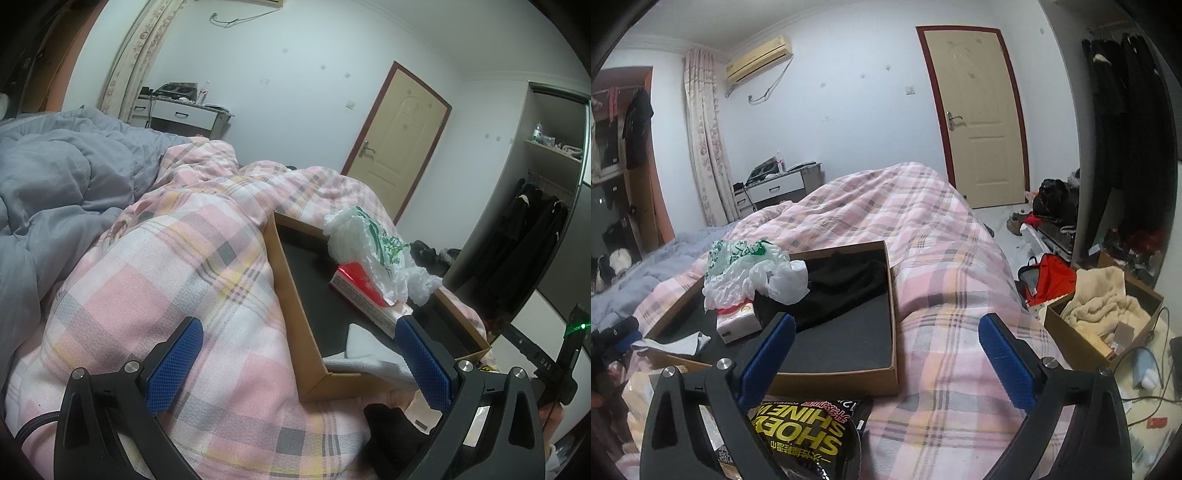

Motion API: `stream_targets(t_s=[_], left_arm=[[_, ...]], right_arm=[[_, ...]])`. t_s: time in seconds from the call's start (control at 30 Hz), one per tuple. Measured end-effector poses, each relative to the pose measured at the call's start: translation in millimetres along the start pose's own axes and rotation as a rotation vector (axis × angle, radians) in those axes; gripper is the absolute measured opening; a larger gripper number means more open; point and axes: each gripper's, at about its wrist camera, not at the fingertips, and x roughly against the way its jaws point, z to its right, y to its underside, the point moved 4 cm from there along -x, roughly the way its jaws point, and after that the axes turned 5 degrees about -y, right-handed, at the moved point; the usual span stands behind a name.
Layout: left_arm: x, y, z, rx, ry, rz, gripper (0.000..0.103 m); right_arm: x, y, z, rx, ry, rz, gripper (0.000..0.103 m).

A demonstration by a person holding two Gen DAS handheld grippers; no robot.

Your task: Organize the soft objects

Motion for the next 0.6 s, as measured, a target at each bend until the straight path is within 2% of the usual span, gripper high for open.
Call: stream_targets(t_s=[0.17, 0.6], left_arm=[[-0.2, -0.2, 0.0, 0.000, -0.001, -0.001, 0.103], [-0.4, -0.3, -0.2, 0.000, -0.001, -0.001, 0.103]], right_arm=[[0.6, 0.2, -2.8, 0.032, 0.013, 0.000, 0.099], [1.1, 0.6, 0.1, 0.020, 0.010, -0.007, 0.099]])
